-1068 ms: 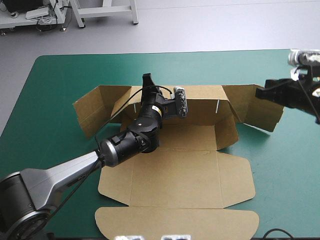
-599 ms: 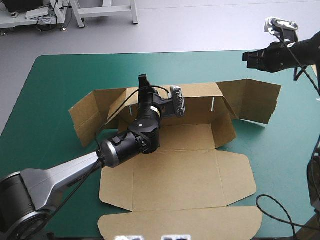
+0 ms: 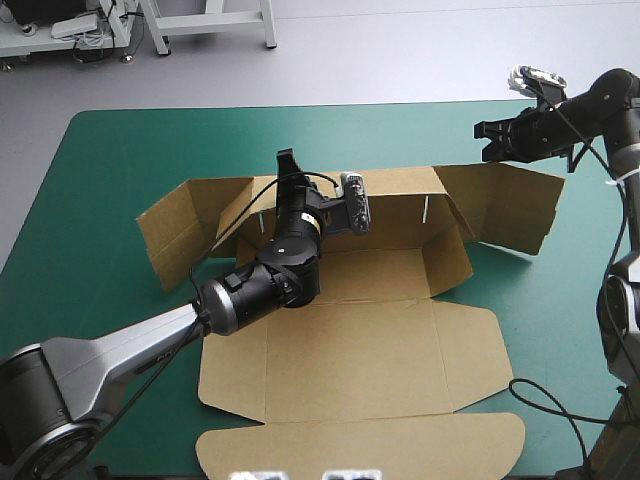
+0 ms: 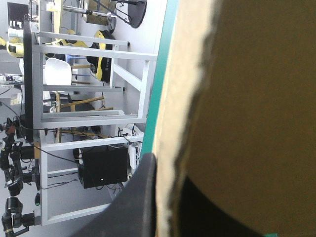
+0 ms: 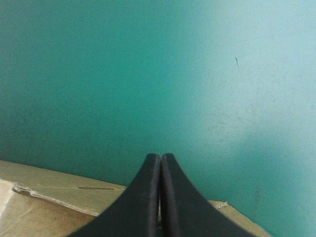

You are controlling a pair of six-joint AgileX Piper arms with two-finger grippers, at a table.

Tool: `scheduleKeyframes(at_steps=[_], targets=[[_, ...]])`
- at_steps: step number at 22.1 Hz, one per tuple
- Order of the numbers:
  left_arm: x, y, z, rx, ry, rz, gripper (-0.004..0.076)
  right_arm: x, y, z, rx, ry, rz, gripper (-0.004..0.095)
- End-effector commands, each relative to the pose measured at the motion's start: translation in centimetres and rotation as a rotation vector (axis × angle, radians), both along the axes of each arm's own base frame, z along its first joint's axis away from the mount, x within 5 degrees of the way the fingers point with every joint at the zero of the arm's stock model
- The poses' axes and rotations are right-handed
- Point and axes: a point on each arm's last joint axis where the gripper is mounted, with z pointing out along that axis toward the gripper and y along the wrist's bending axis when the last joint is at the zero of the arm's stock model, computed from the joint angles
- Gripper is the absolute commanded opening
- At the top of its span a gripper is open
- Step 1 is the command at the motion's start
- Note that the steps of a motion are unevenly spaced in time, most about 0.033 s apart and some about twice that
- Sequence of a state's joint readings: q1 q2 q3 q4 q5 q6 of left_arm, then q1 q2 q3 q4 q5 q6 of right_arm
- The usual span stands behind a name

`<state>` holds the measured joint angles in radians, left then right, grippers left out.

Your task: Fold the box

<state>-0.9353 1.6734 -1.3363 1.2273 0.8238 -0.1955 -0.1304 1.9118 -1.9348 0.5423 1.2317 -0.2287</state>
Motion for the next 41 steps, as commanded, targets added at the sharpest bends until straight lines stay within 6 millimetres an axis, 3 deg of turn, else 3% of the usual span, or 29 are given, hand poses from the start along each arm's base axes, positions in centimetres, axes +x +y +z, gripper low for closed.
scheduleKeyframes(at_steps=[1, 8, 18, 22, 30, 33, 37, 39, 41], targets=[[-0.7, 0.6, 3.1, -0.049, -0.087, -0.005, -0.0009, -1.7, 0.5, 2.0, 0.030, -0.028, 0.014, -0.0013], [-0.7, 0.6, 3.1, -0.053, -0.088, -0.002, -0.0009, -4.1, 0.7, 0.4, 0.002, 0.036, 0.048, -0.0013], [-0.7, 0.6, 3.0, -0.113, -0.079, 0.021, -0.0009, -5.8, 1.5, -2.6, 0.050, 0.090, 0.154, -0.0013], [-0.6, 0.5, 2.7, -0.088, -0.069, 0.014, -0.0009, -6.8, 2.6, -3.8, 0.160, 0.001, 0.204, -0.0013], [0.0, -0.5, 0.2, -0.031, 0.006, 0.012, -0.0009, -11.7, 4.0, -5.3, 0.221, -0.254, 0.243, -0.0013], [0.1, -0.7, -0.1, -0.027, 0.012, 0.011, -0.0009, -12.6, 4.3, -6.1, 0.207, -0.347, 0.306, -0.0012], [0.1, -0.7, -0.1, -0.027, 0.012, 0.011, -0.0009, -13.1, 4.4, -6.8, 0.180, -0.346, 0.377, -0.0003], [0.1, -0.7, -0.1, -0.027, 0.012, 0.011, -0.0009, -13.3, 4.4, -6.8, 0.168, -0.336, 0.382, 0.0038], [0.1, -0.7, 0.0, -0.040, 0.002, 0.017, -0.0009, -13.5, 4.4, -6.5, 0.162, -0.346, 0.383, 0.0139]])
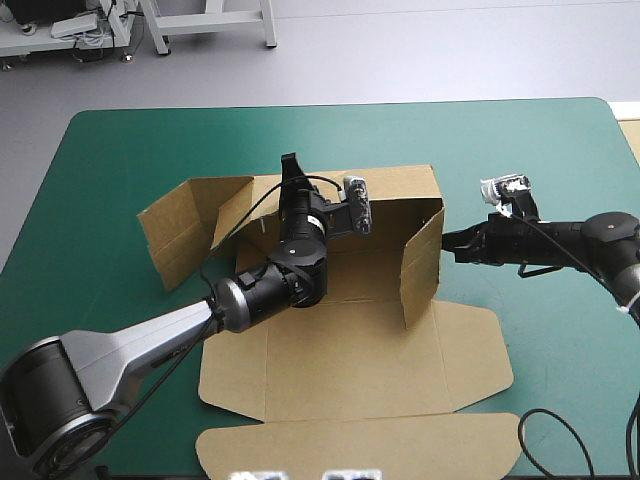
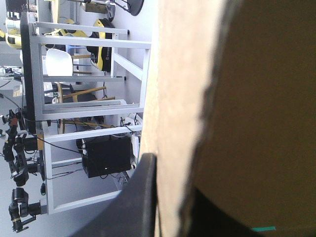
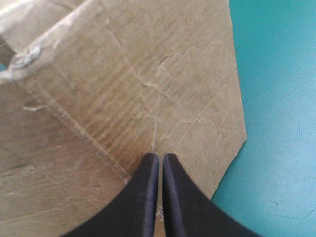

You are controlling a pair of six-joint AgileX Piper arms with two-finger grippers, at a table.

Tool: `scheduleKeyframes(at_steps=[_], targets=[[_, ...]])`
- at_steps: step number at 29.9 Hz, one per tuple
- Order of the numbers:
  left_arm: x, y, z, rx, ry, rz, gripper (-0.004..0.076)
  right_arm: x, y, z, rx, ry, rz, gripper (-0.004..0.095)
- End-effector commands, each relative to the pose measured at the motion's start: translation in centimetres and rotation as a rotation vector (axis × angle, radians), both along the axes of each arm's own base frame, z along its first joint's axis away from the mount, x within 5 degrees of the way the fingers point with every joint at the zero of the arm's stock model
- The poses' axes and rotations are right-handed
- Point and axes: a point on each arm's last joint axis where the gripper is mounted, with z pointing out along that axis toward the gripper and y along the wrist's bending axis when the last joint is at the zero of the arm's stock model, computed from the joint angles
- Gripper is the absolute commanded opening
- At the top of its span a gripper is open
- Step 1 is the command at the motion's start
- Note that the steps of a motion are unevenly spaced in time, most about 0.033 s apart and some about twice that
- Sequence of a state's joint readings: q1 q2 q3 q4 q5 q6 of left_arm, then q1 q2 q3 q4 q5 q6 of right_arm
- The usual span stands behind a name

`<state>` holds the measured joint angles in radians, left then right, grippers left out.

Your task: Fold the box

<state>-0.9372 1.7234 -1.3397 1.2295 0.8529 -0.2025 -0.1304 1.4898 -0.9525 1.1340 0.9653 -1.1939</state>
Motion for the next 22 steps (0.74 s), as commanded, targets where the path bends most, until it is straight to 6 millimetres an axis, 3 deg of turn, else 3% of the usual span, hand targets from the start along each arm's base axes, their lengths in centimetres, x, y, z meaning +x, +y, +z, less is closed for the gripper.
scheduleKeyframes(at_steps=[1, 4, 6, 13, 18, 22], targets=[[-0.4, -0.1, 1.8, -0.082, -0.027, -0.011, -0.0009, -0.7, 0.4, 2.4, 0.029, -0.085, 0.030, 0.0195], [-0.4, -0.1, 1.8, -0.077, -0.033, -0.013, -0.0009, -1.1, 0.5, 2.9, 0.000, -0.141, 0.093, 0.0392], [-0.4, -0.1, 1.8, -0.077, -0.034, -0.013, -0.0009, -1.5, 0.6, 3.1, -0.023, -0.162, 0.141, 0.0448], [-0.4, -0.1, 1.8, -0.075, -0.036, -0.014, -0.0009, -2.4, 0.7, 4.1, -0.052, -0.211, 0.169, 0.0445], [-0.4, -0.1, 1.9, -0.076, -0.037, -0.018, -0.0009, -1.4, 0.5, 4.1, -0.102, -0.284, 0.107, 0.0445], [-0.4, 0.0, 2.0, -0.083, -0.037, -0.014, -0.0009, -0.5, 2.1, 2.9, -0.136, -0.291, 0.141, 0.0445]])
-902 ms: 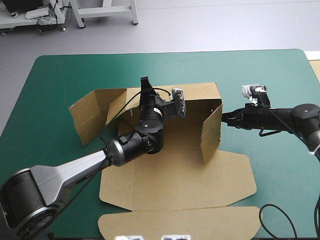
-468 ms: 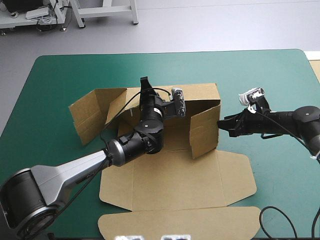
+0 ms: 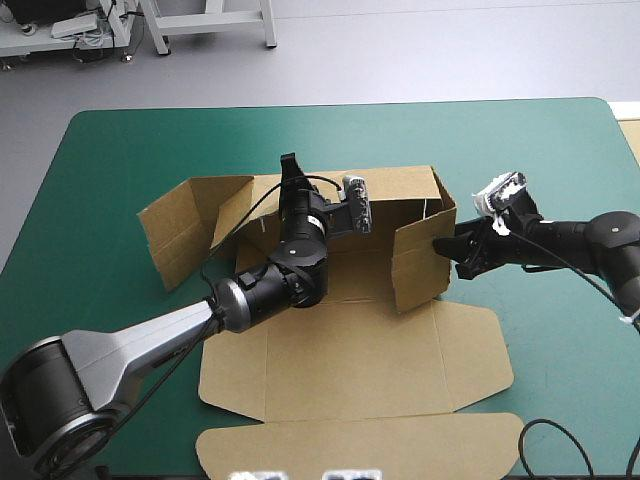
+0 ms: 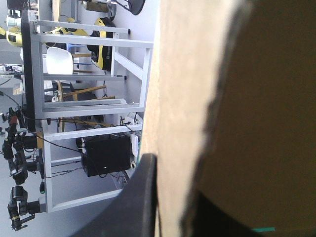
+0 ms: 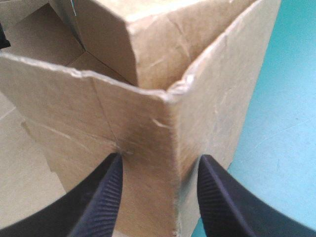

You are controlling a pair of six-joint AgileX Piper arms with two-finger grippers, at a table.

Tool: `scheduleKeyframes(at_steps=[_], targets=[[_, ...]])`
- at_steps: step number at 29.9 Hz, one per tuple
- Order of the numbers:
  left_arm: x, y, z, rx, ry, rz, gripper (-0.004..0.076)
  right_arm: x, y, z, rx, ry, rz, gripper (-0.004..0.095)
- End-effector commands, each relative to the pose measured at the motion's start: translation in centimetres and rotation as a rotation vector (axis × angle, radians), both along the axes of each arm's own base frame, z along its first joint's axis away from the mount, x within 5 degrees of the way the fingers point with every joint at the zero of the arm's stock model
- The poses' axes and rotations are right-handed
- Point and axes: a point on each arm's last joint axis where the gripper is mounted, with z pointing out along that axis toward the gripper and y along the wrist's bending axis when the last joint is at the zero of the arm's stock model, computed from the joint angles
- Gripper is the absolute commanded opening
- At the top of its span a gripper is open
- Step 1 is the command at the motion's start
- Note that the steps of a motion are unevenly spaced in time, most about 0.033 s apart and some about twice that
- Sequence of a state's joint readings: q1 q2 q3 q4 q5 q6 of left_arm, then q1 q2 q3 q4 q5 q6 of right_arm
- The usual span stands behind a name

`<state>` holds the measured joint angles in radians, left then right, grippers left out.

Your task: Fold the box

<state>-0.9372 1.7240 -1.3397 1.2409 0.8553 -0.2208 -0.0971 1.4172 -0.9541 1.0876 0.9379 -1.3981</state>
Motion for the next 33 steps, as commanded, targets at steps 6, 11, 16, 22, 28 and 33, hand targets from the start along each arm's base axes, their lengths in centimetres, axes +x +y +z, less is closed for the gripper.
scheduleKeyframes(at_steps=[6, 11, 16, 22, 28, 33], targets=[[-0.5, 0.1, 1.9, -0.078, -0.023, -0.010, -0.0009, 2.6, 3.2, -0.1, -0.043, -0.124, -0.118, 0.0288], [-0.5, 0.1, 2.0, -0.077, -0.025, -0.010, -0.0009, 3.3, 2.9, 0.1, -0.014, -0.127, -0.247, 0.0086], [-0.5, 0.0, 2.0, -0.068, -0.033, -0.013, -0.0009, 3.3, 2.8, 0.1, -0.005, -0.114, -0.263, -0.0007], [-0.4, 0.0, 1.9, -0.067, -0.031, -0.013, -0.0008, 3.1, 2.7, -0.2, -0.046, -0.104, -0.241, -0.0007], [-0.4, 0.1, 1.9, -0.064, -0.032, -0.007, 0.0036, 3.0, 2.7, -0.4, -0.065, -0.080, -0.234, -0.0007], [-0.4, 0.1, 1.9, -0.057, -0.037, -0.001, 0.0219, 2.8, 2.8, -0.5, -0.064, -0.063, -0.211, -0.0007]])
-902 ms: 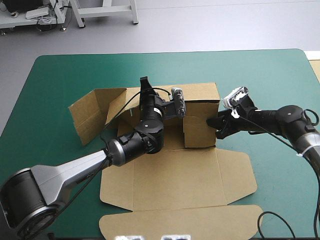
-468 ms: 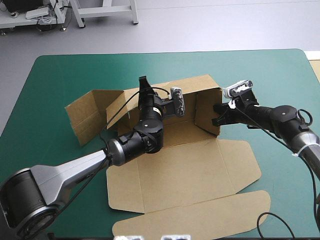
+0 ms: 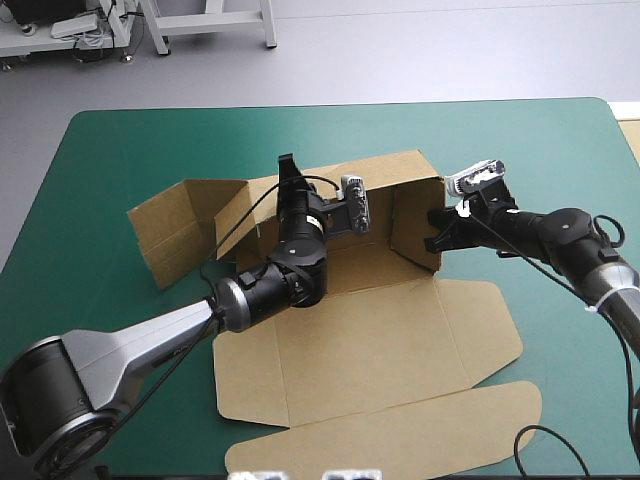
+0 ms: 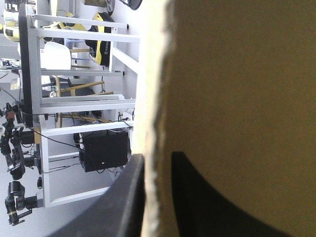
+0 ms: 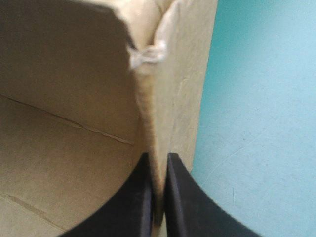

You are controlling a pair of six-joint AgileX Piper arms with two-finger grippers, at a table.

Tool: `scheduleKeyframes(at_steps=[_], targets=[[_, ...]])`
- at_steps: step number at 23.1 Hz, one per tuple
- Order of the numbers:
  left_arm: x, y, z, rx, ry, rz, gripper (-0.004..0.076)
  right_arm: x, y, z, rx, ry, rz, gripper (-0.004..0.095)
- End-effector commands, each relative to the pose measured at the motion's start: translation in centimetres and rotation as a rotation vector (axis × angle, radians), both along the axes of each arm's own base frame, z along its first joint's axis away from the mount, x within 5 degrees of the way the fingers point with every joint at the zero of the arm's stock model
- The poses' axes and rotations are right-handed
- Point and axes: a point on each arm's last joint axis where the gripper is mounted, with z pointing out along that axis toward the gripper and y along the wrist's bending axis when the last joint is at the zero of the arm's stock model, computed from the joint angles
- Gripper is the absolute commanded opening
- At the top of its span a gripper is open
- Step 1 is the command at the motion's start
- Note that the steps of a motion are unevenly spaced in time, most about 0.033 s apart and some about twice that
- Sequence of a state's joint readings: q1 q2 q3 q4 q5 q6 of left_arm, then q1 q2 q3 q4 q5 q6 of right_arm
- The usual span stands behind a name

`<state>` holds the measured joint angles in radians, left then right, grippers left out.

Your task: Fold the box

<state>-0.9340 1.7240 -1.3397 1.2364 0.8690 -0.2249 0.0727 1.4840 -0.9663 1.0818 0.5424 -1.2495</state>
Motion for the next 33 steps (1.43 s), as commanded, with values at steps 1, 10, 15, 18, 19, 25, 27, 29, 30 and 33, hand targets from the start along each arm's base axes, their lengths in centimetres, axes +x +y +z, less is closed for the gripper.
scheduleKeyframes(at_steps=[1, 10, 15, 18, 19, 25, 27, 29, 30, 33], targets=[[-0.5, -0.1, 2.0, -0.055, -0.043, -0.021, 0.0274, -0.2, 0.2, 0.9, -0.006, -0.018, 0.023, -0.0007], [-1.9, -0.5, 3.3, -0.003, -0.125, -0.027, 0.0374, -0.3, 0.3, 0.9, 0.013, 0.004, 0.014, -0.0007], [-7.8, -1.8, 7.3, -0.145, -0.215, -0.114, 0.0300, -0.3, 0.3, 0.9, 0.024, 0.015, 0.003, -0.0005], [-12.4, -0.7, 10.8, -0.255, -0.266, -0.142, 0.0294, -0.3, 0.3, 0.8, 0.034, 0.024, -0.009, -0.0005], [-13.3, -0.1, 11.9, -0.286, -0.294, -0.157, 0.0293, -0.3, 0.3, 0.8, 0.035, 0.025, -0.008, -0.0005], [-9.8, 8.7, 18.7, -0.611, -0.390, 0.076, -0.0001, -0.5, 0.4, 0.9, 0.090, 0.095, -0.036, 0.0004], [-8.2, 11.1, 19.9, -0.694, -0.368, 0.161, -0.0001, -0.5, 0.4, 1.2, 0.096, 0.127, -0.054, 0.0004], [-6.6, 13.5, 20.6, -0.779, -0.322, 0.242, -0.0001, -0.3, 0.3, 2.0, 0.088, 0.148, -0.056, 0.0004], [-5.8, 14.9, 20.8, -0.820, -0.297, 0.288, -0.0001, -0.3, 0.3, 2.5, 0.097, 0.174, -0.071, 0.0004], [-3.4, 20.5, 20.3, -0.952, -0.208, 0.476, -0.0001, 0.1, 0.1, 5.1, 0.078, 0.269, -0.108, 0.0004]])
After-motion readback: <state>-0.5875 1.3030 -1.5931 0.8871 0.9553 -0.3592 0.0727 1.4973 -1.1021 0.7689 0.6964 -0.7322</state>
